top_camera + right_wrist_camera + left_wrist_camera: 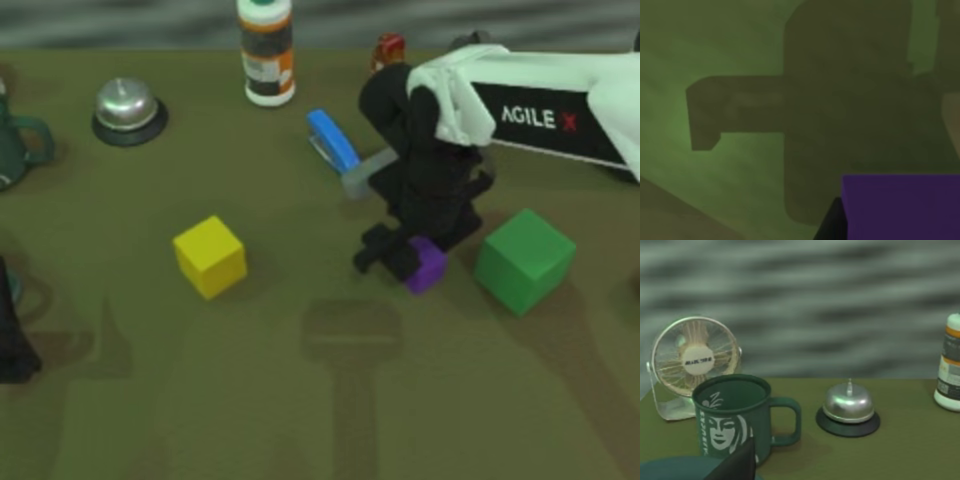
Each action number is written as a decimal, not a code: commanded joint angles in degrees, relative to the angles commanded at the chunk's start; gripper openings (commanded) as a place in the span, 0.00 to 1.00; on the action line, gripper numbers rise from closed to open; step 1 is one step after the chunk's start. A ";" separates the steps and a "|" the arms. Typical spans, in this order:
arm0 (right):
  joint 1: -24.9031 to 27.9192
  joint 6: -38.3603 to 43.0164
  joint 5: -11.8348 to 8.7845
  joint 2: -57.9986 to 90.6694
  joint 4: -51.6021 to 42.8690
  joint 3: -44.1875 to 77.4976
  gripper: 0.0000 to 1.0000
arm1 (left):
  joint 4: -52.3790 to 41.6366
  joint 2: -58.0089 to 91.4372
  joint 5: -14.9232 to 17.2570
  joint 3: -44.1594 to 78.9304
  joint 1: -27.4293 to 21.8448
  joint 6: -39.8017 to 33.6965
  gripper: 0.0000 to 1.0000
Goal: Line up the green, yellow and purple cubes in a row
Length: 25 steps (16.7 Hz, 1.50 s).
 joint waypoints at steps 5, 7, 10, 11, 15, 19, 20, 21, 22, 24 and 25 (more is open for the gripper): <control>-0.01 0.13 -0.22 -2.16 -1.56 1.37 0.00 | 0.00 0.00 0.00 0.00 0.00 0.00 1.00; 0.02 0.21 -0.22 -3.08 -4.73 3.64 0.00 | 0.00 0.00 0.00 0.00 0.00 0.00 1.00; 0.25 0.16 -0.25 -4.86 -11.19 7.65 0.00 | 0.00 0.00 0.00 0.00 0.00 0.00 1.00; 0.33 0.12 -0.27 -5.42 -12.64 8.72 0.00 | 0.00 0.00 0.00 0.00 0.00 0.00 1.00; 0.38 0.09 -0.28 -6.01 -13.75 9.63 0.00 | 0.00 0.00 0.00 0.00 0.00 0.00 1.00; 0.46 2.33 -0.22 -6.83 -13.30 8.19 0.00 | 0.00 0.00 0.00 0.00 0.00 0.00 1.00; 0.71 4.25 -0.15 -7.74 -13.00 6.99 0.00 | 0.00 0.00 0.00 0.00 0.00 0.00 1.00; 0.99 6.68 -0.07 -8.88 -12.65 5.47 0.00 | 0.00 0.00 0.00 0.00 0.00 0.00 1.00; 1.30 9.57 0.02 -10.22 -12.24 3.66 0.00 | 0.00 0.00 0.00 0.00 0.00 0.00 1.00; 1.99 16.74 0.21 -13.33 -11.30 -0.68 0.00 | 0.00 0.00 0.00 0.00 0.00 0.00 1.00; 2.38 20.73 0.31 -14.98 -10.82 -3.04 0.00 | 0.00 0.00 0.00 0.00 0.00 0.00 1.00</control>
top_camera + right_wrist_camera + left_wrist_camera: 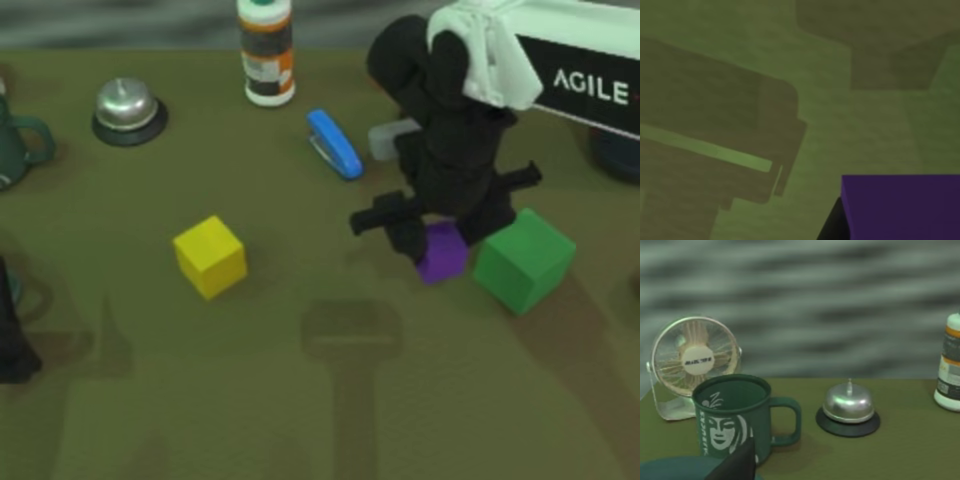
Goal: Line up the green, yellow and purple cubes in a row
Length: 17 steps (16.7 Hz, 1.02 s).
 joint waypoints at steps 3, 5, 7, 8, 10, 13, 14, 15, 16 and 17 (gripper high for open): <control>1.21 11.42 0.28 -4.93 1.47 -6.90 0.00 | 0.00 0.00 0.00 0.00 0.00 0.00 1.00; 1.83 16.81 0.45 -7.93 2.51 -10.66 0.00 | 0.00 0.00 0.00 0.00 0.00 0.00 1.00; 2.22 19.78 0.56 -10.01 3.29 -13.05 0.00 | 0.00 0.00 0.00 0.00 0.00 0.00 1.00; 2.28 20.32 0.58 -10.46 3.47 -13.52 0.00 | 0.00 0.00 0.00 0.00 0.00 0.00 1.00; 2.29 20.37 0.58 -10.50 3.49 -13.57 0.00 | 0.00 0.00 0.00 0.00 0.00 0.00 1.00; 1.98 20.35 0.51 -10.20 3.56 -13.57 0.00 | 0.00 0.00 0.00 0.00 0.00 0.00 1.00; 2.03 20.33 0.53 -9.93 4.35 -14.15 0.00 | 0.00 0.00 0.00 0.00 0.00 0.00 1.00; 2.05 20.38 0.55 -9.48 5.71 -15.07 0.00 | 0.00 0.00 0.00 0.00 0.00 0.00 1.00; 2.06 20.47 0.57 -8.85 7.61 -16.24 0.00 | 0.00 0.00 0.00 0.00 0.00 0.00 1.00; 2.10 20.56 0.59 -8.11 9.91 -17.58 0.00 | 0.00 0.00 0.00 0.00 0.00 0.00 1.00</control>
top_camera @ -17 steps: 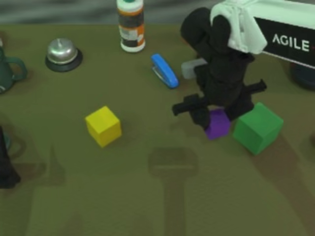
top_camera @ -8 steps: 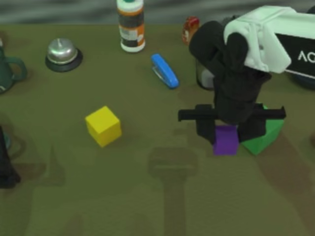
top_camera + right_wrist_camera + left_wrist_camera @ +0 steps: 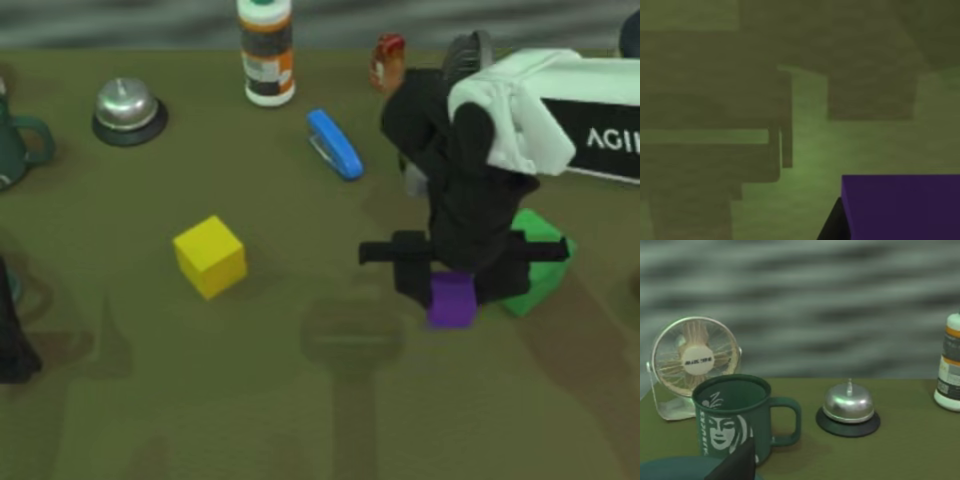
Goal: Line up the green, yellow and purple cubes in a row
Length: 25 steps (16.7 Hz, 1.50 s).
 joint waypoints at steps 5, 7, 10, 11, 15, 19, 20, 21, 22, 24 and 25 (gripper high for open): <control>0.43 0.13 0.04 2.90 7.87 -4.99 0.00 | 0.00 0.00 0.00 0.00 0.00 0.00 1.00; 0.43 0.13 0.04 2.91 7.89 -5.00 0.00 | 0.00 0.00 0.00 0.00 0.00 0.00 1.00; 0.43 0.13 0.04 2.91 7.89 -5.00 0.15 | 0.00 0.00 0.00 0.00 0.00 0.00 1.00; 0.43 0.13 0.04 2.91 7.89 -5.00 0.23 | 0.00 0.00 0.00 0.00 0.00 0.00 1.00; 0.43 0.13 0.04 2.91 7.89 -5.00 0.53 | 0.00 0.00 0.00 0.00 0.00 0.00 1.00; 0.43 0.13 0.04 2.91 7.89 -5.00 0.83 | 0.00 0.00 0.00 0.00 0.00 0.00 1.00; 0.43 0.13 0.04 2.91 7.89 -5.00 0.90 | 0.00 0.00 0.00 0.00 0.00 0.00 1.00; 0.43 0.13 0.04 2.91 7.89 -5.00 0.98 | 0.00 0.00 0.00 0.00 0.00 0.00 1.00; 0.43 0.13 0.04 2.91 7.89 -5.00 1.00 | 0.00 0.00 0.00 0.00 0.00 0.00 1.00; 0.43 0.13 0.04 2.91 7.89 -5.00 1.00 | 0.00 0.00 0.00 0.00 0.00 0.00 1.00; 0.43 0.13 0.04 2.91 7.89 -5.00 1.00 | 0.00 0.00 0.00 0.00 0.00 0.00 1.00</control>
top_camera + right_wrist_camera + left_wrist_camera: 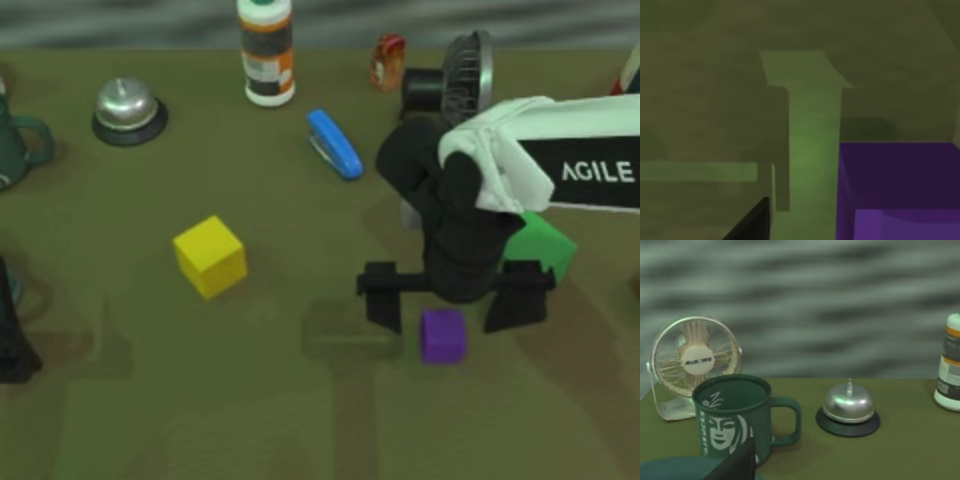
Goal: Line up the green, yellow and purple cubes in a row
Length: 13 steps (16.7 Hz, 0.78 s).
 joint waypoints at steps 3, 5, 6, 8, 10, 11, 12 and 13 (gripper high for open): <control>0.00 0.00 0.00 0.00 0.00 0.00 1.00 | 0.00 0.00 0.00 0.00 0.00 0.00 1.00; -0.12 0.00 0.00 -0.05 -0.01 0.01 1.00 | 0.00 0.00 0.00 0.00 0.00 0.00 1.00; -0.09 0.00 0.00 -0.11 -0.20 0.17 1.00 | 0.00 0.00 0.00 0.00 0.00 0.00 1.00; 0.10 0.04 0.01 -0.85 -2.35 1.65 1.00 | 0.00 0.00 0.00 0.00 0.00 0.00 1.00; 0.18 0.18 0.01 -2.29 -6.22 3.84 1.00 | 0.00 0.00 0.00 0.00 0.00 0.00 1.00; 0.28 0.18 0.00 -3.10 -8.49 5.02 1.00 | 0.00 0.00 0.00 0.00 0.00 0.00 1.00; 0.41 0.16 -0.01 -3.89 -10.64 6.17 1.00 | 0.00 0.00 0.00 0.00 0.00 0.00 1.00; 0.50 0.13 -0.03 -4.67 -12.34 7.18 1.00 | 0.00 0.00 0.00 0.00 0.00 0.00 1.00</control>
